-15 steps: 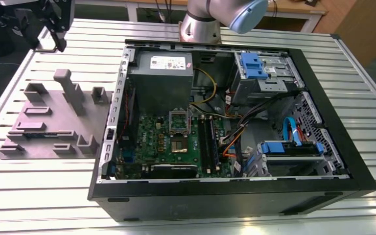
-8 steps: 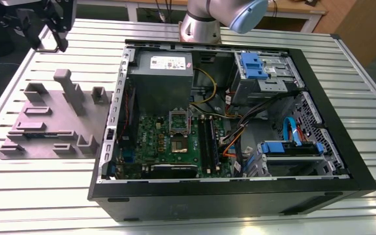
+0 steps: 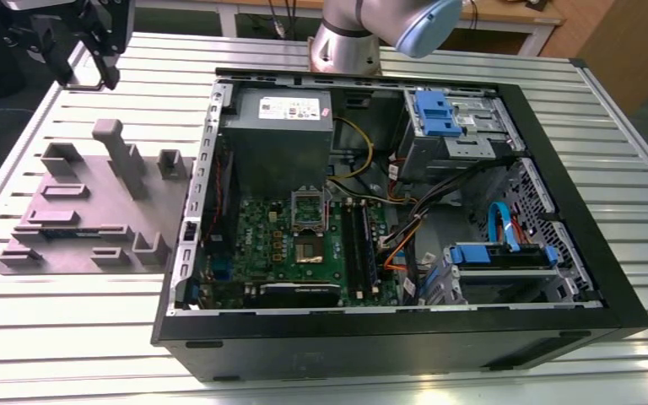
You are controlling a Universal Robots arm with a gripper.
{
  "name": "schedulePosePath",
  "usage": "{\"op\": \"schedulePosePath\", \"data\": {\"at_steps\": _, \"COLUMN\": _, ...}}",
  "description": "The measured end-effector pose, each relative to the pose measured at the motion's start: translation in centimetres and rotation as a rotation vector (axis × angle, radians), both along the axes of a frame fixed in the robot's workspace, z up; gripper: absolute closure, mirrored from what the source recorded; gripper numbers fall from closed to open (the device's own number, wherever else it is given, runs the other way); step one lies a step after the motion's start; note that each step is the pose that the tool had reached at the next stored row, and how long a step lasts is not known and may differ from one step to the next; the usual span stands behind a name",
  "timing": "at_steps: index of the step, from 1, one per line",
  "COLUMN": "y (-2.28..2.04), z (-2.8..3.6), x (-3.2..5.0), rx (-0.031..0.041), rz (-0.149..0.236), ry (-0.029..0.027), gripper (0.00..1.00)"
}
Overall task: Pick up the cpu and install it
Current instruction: 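Pick up the cpu and move it towards the insertion slot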
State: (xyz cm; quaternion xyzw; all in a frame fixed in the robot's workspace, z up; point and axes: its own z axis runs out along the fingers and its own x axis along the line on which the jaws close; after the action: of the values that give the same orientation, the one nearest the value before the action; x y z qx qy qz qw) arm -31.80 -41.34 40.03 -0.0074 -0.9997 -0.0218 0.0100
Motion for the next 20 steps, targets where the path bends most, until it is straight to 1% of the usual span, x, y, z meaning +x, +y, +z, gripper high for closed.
{"op": "schedulePosePath", "data": {"at_steps": 20, "y": 0.00, "z": 0.00, "x": 0.50, "rx": 0.0000, "rz": 0.000, "ry": 0.0000, "gripper": 0.53}}
